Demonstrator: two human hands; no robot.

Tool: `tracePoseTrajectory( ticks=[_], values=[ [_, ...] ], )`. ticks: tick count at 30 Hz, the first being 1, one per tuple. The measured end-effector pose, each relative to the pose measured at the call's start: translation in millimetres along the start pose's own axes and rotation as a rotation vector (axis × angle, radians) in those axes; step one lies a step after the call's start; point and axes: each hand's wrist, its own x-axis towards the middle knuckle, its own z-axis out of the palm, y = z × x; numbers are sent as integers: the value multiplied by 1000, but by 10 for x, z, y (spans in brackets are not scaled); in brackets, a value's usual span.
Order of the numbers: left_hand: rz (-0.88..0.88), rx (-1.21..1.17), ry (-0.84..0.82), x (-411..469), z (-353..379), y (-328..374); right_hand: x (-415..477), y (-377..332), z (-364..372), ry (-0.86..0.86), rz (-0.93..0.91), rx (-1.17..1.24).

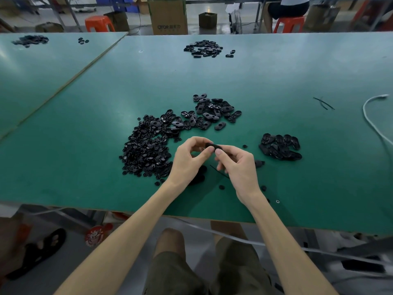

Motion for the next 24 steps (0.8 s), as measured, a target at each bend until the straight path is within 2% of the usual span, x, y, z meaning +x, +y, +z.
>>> tracePoseTrajectory(
  ticks=[6, 13, 20, 24],
  values=[
    [-1, -129, -1, -16, -11, 21, -5, 2, 28, 17, -13, 3],
    [-16, -174, -32, -27, -21, 36, 2, 21, 26, 60, 2, 12],
    [-75, -338, 36, -30, -104, 28, -18, 4, 17, -71, -30, -126],
    [-72, -340, -21, -23, -105, 43, -30, -7, 34, -119, -37, -173]
  ],
)
